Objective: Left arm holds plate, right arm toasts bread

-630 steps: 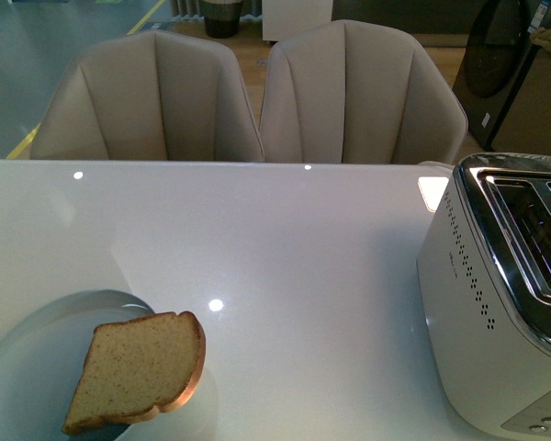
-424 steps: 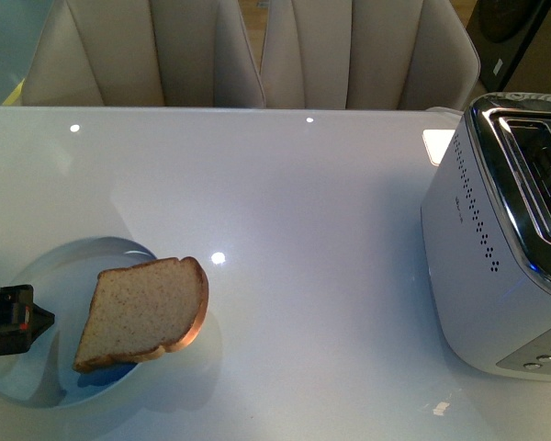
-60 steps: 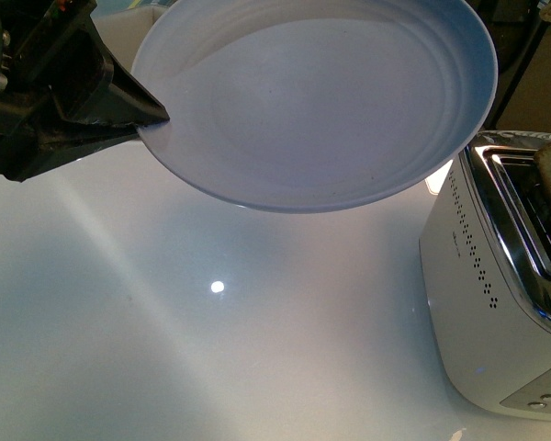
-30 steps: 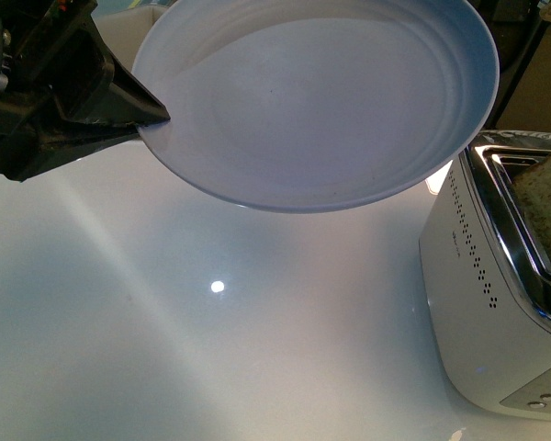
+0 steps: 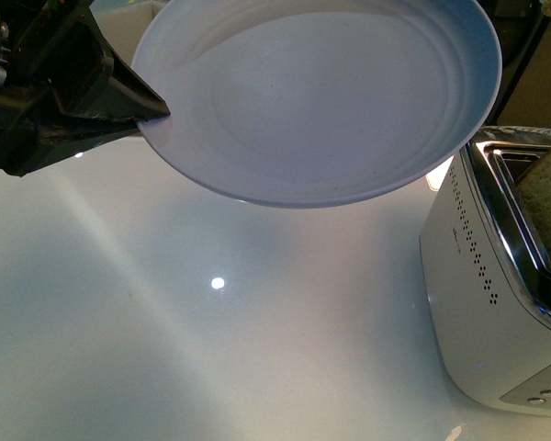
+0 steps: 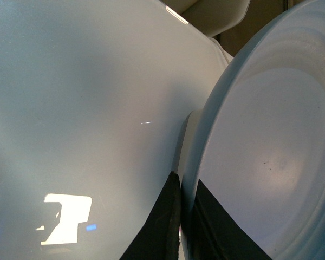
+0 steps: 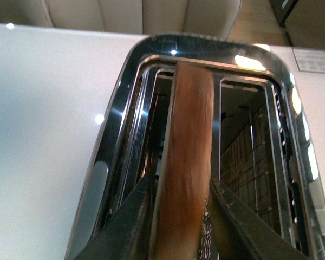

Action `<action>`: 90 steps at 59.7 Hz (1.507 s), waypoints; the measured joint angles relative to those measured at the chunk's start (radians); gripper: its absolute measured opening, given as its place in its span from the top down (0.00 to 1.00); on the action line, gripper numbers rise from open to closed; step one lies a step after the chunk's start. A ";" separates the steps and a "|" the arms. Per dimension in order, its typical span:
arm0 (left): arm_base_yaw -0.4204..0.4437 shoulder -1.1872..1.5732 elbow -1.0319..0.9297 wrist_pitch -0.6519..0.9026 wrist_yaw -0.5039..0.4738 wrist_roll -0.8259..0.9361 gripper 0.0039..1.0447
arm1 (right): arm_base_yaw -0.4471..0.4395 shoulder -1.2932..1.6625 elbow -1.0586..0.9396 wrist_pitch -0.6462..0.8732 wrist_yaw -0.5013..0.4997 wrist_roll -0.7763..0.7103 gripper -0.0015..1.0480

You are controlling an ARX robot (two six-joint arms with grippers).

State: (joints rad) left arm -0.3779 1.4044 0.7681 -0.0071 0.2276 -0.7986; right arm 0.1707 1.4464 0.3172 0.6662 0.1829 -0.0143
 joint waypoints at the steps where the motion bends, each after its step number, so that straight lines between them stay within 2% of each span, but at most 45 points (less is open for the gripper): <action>1: 0.000 0.000 0.000 0.000 0.000 0.000 0.97 | 0.000 -0.004 -0.008 -0.004 0.000 0.001 0.62; 6: 0.000 0.000 0.000 0.000 0.000 0.000 0.97 | -0.003 -0.065 -0.030 -0.028 0.002 0.001 0.44; 22: 0.000 0.000 0.000 0.000 0.000 0.000 0.97 | -0.028 -0.409 -0.090 -0.156 0.070 0.000 0.07; 30: 0.000 0.000 0.000 0.000 0.001 0.000 0.97 | -0.032 -0.486 -0.092 -0.160 0.079 0.000 0.09; 53: 0.000 -0.002 0.000 0.000 0.000 0.000 0.97 | -0.034 -0.479 -0.098 -0.157 0.069 0.001 0.09; 59: 0.000 -0.002 0.000 0.000 0.000 0.000 0.97 | -0.063 -0.453 -0.174 0.092 -0.061 0.003 0.23; 66: 0.000 -0.002 0.001 0.000 -0.001 0.000 0.97 | -0.083 -0.480 -0.237 0.232 -0.102 0.003 0.43; 71: 0.000 -0.004 0.001 0.000 0.001 0.000 0.97 | -0.141 -0.513 -0.270 0.204 -0.173 0.003 0.56; 79: 0.000 -0.004 0.002 0.000 -0.001 0.000 0.97 | -0.167 -0.607 -0.293 0.128 -0.177 0.004 0.76; 85: 0.000 -0.004 0.002 0.000 0.001 0.000 0.97 | -0.167 -0.702 -0.298 0.048 -0.180 0.004 0.96; 90: 0.000 -0.004 0.002 0.000 -0.001 0.000 0.97 | -0.167 -0.768 -0.299 -0.011 -0.180 0.006 0.98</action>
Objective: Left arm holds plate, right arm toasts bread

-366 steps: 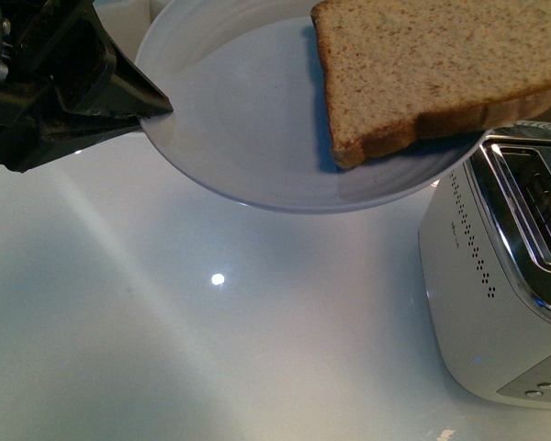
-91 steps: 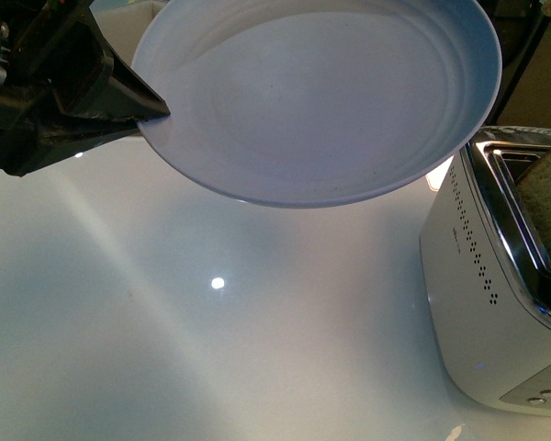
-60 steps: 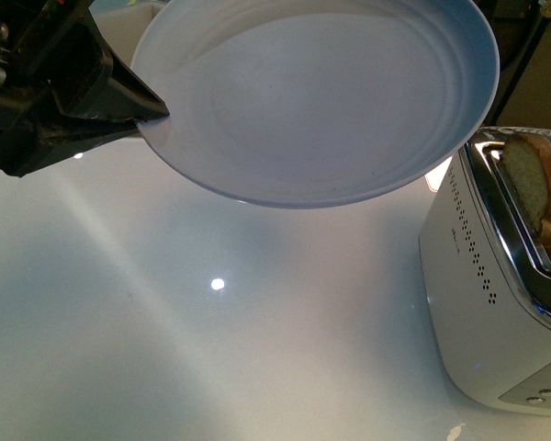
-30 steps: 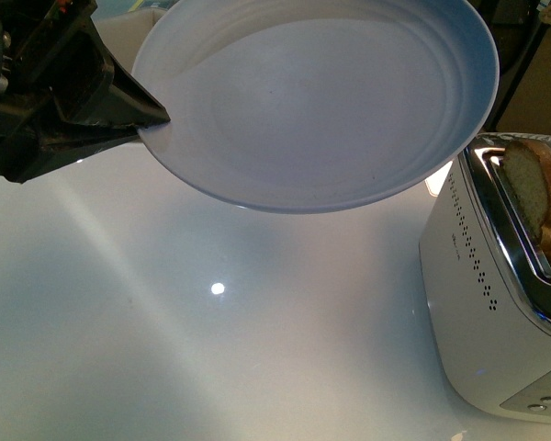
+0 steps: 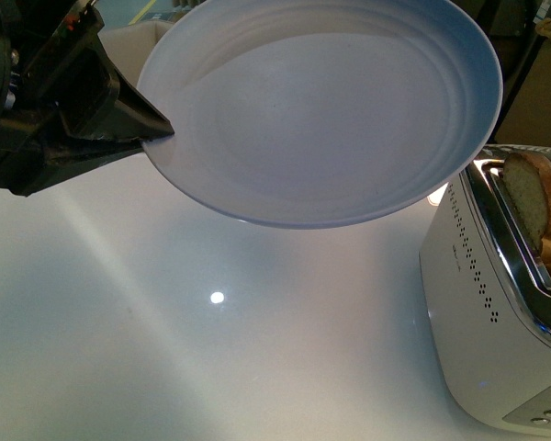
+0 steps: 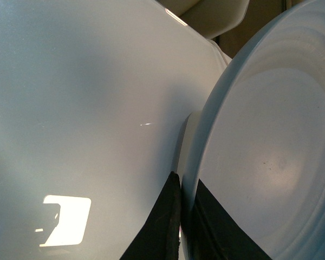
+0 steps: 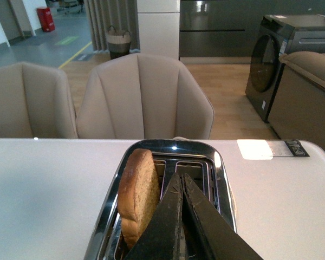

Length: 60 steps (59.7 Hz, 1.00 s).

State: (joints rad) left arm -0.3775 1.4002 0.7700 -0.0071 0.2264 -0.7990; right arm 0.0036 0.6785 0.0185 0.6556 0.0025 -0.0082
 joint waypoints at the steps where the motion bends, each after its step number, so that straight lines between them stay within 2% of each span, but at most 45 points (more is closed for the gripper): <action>1: 0.000 0.000 0.000 0.000 0.000 0.000 0.97 | 0.000 -0.007 0.000 -0.006 0.000 0.000 0.98; 25: 0.000 0.000 0.000 0.000 0.001 0.000 0.97 | 0.000 -0.264 -0.001 -0.243 0.000 0.000 0.98; 60: 0.000 0.000 0.000 0.000 0.001 0.000 0.97 | 0.000 -0.462 -0.001 -0.438 0.000 0.000 0.98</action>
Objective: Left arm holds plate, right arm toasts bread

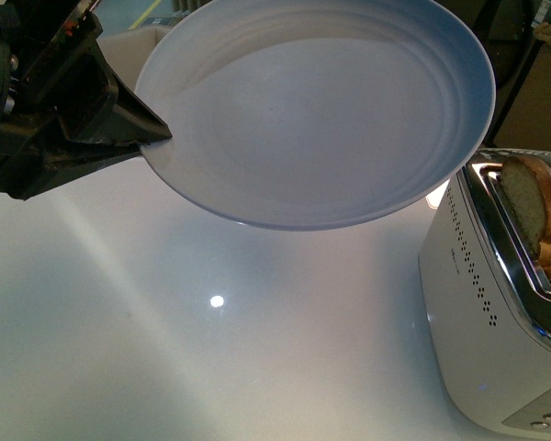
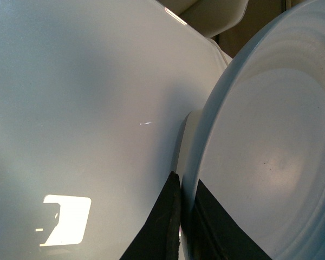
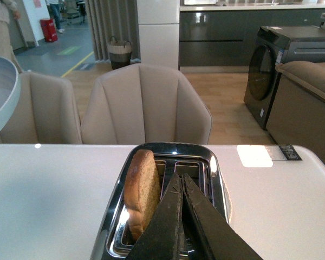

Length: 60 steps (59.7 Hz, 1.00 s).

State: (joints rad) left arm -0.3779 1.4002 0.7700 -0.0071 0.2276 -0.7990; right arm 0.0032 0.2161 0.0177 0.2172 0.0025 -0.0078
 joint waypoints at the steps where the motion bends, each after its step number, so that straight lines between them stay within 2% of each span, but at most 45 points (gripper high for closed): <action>1: 0.000 0.000 0.000 0.000 0.000 0.000 0.97 | 0.000 -0.003 0.000 -0.003 0.000 0.000 0.98; 11: 0.000 0.000 0.000 0.000 0.000 0.000 0.97 | 0.000 -0.038 0.000 -0.039 0.000 0.000 0.98; 19: 0.000 0.000 0.000 0.000 0.000 0.000 0.97 | 0.000 -0.185 0.000 -0.206 -0.001 0.000 0.98; 39: 0.000 0.000 0.000 0.000 0.000 0.000 0.97 | 0.000 -0.210 0.000 -0.216 0.000 0.000 0.98; 60: 0.000 0.000 0.000 0.000 0.000 0.000 0.97 | 0.000 -0.210 0.000 -0.216 0.000 0.000 0.45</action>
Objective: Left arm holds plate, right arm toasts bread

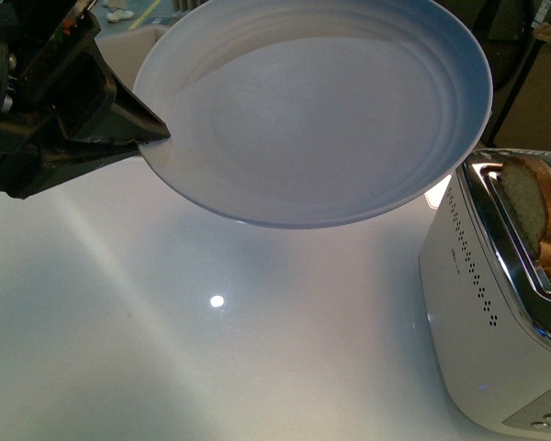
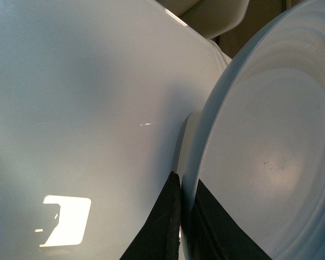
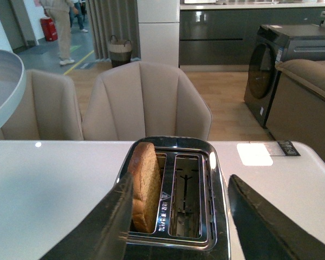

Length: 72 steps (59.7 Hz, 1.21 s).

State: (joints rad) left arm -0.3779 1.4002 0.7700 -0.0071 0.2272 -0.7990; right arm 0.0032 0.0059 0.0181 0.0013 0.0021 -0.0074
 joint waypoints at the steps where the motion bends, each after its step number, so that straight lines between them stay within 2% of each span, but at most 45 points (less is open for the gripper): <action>1: 0.000 0.000 0.000 0.000 0.000 0.000 0.97 | 0.000 0.000 0.000 0.000 0.000 0.000 0.42; 12: 0.000 0.000 0.000 0.000 0.000 0.000 0.97 | 0.000 0.000 0.000 0.000 0.000 0.000 0.14; 16: 0.000 0.000 0.000 0.000 0.001 0.000 0.97 | 0.000 0.000 0.000 0.000 0.000 0.001 0.07; 34: 0.000 0.000 0.000 0.000 0.001 0.000 0.97 | 0.000 0.000 0.000 0.000 0.000 0.001 0.09; 36: -0.002 0.000 0.004 -0.013 -0.020 0.003 0.97 | 0.000 0.000 0.000 0.000 0.000 0.001 0.09; 40: -0.010 0.001 0.039 -0.114 -0.122 0.015 0.97 | 0.000 0.000 0.000 0.000 0.000 0.001 0.09; 50: 0.001 0.007 0.073 -0.155 -0.127 0.023 0.97 | 0.000 0.000 0.000 0.000 0.000 0.001 0.09; 61: 0.058 0.021 0.115 -0.177 -0.101 0.050 0.97 | 0.000 0.000 0.000 0.000 0.000 0.001 0.09; 72: 0.151 0.058 0.162 -0.183 -0.061 0.099 0.97 | 0.000 0.000 0.000 0.000 0.000 0.001 0.09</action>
State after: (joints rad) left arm -0.2264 1.4578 0.9318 -0.1902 0.1661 -0.7002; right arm 0.0032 0.0055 0.0181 0.0013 0.0017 -0.0067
